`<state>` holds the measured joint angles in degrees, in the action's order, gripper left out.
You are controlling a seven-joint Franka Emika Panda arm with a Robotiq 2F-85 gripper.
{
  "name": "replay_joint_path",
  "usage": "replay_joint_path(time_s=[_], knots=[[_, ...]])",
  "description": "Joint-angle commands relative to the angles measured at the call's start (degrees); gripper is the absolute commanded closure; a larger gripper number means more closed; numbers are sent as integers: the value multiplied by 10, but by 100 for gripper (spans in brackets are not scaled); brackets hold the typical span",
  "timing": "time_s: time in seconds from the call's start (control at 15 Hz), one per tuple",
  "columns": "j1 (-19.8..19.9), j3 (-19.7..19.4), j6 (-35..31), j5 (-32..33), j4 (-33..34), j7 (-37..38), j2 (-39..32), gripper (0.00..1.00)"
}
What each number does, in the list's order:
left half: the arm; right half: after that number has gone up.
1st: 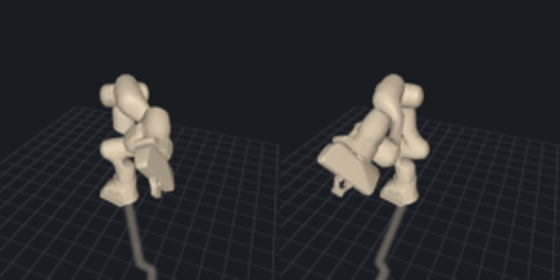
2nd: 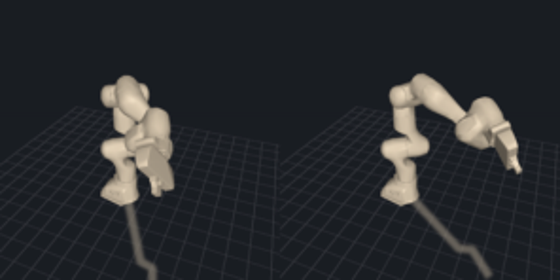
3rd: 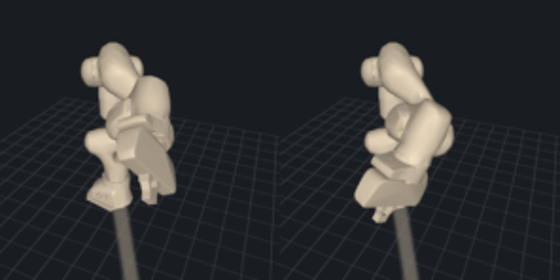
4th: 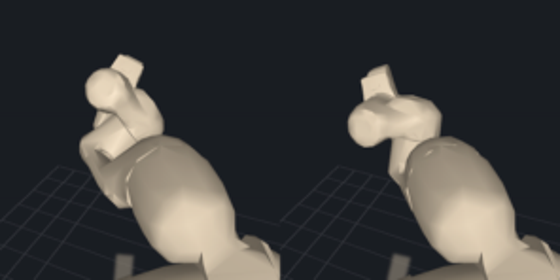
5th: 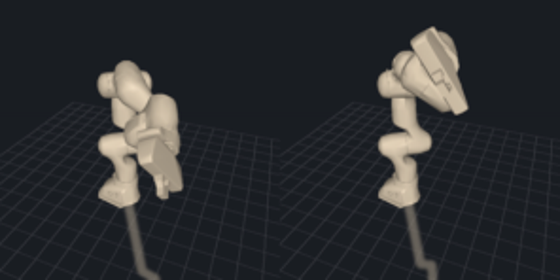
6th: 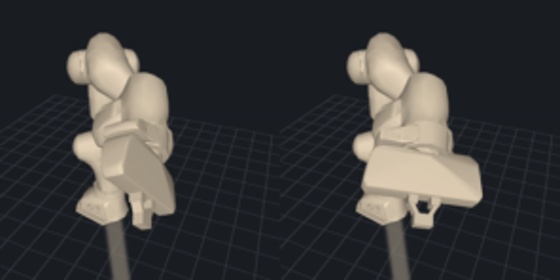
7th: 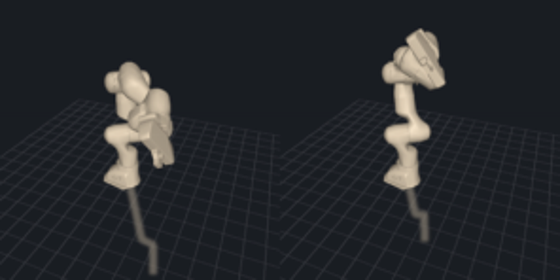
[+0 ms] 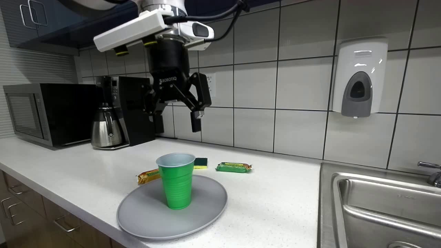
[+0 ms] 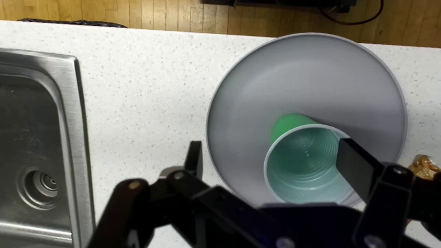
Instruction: Put the cup off of the tray and put the candy bars on it
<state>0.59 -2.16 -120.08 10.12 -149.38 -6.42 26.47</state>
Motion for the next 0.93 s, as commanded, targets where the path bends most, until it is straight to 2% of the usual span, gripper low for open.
replay_joint_path(time_s=[0.0, 0.87], knots=[[-1, 3, -32, -12, -7, 10, -24, 0], [0, 1, -131, -9, -18, -5, -92, 0]])
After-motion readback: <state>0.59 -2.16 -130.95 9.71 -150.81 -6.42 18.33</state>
